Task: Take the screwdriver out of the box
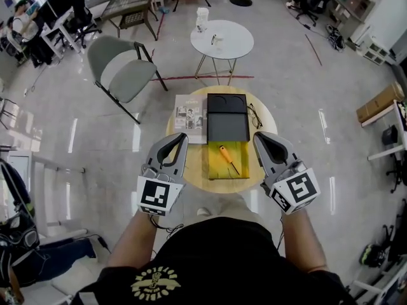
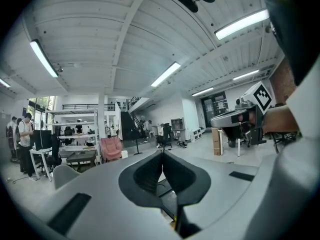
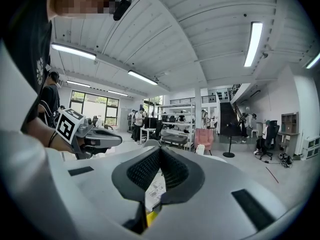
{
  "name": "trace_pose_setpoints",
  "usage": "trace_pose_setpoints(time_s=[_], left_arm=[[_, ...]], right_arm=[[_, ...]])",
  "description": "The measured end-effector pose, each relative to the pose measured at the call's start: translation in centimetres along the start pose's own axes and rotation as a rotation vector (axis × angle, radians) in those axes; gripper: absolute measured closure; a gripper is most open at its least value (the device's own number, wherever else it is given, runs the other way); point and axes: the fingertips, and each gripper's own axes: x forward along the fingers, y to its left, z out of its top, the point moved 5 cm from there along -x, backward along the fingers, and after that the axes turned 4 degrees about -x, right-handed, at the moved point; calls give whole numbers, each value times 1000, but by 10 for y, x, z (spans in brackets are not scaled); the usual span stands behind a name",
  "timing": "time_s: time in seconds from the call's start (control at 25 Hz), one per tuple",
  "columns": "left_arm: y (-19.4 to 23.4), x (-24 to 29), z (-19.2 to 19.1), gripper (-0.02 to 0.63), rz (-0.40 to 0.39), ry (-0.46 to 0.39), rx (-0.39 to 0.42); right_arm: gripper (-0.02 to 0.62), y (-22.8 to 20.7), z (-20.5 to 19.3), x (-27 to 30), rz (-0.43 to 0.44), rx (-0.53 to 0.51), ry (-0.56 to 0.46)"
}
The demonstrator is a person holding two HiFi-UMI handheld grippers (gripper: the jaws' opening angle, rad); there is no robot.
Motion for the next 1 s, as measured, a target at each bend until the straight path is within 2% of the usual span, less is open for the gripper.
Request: trace_pose_setpoints(time_s=[0.12, 0.24, 0.68, 1.0], left_arm=[[-5, 11, 0, 589, -16, -8, -6], [-9, 20, -4, 589, -25, 19, 4], [7, 46, -19, 589, 13, 55, -42], [4, 69, -27, 589, 2, 64, -53]], right_arm=[[580, -6, -3, 4, 4, -1, 5], [580, -13, -7, 8, 8, 6, 8], [580, -31, -36, 37, 50, 52, 73], [580, -35, -61, 54, 71, 63, 141]])
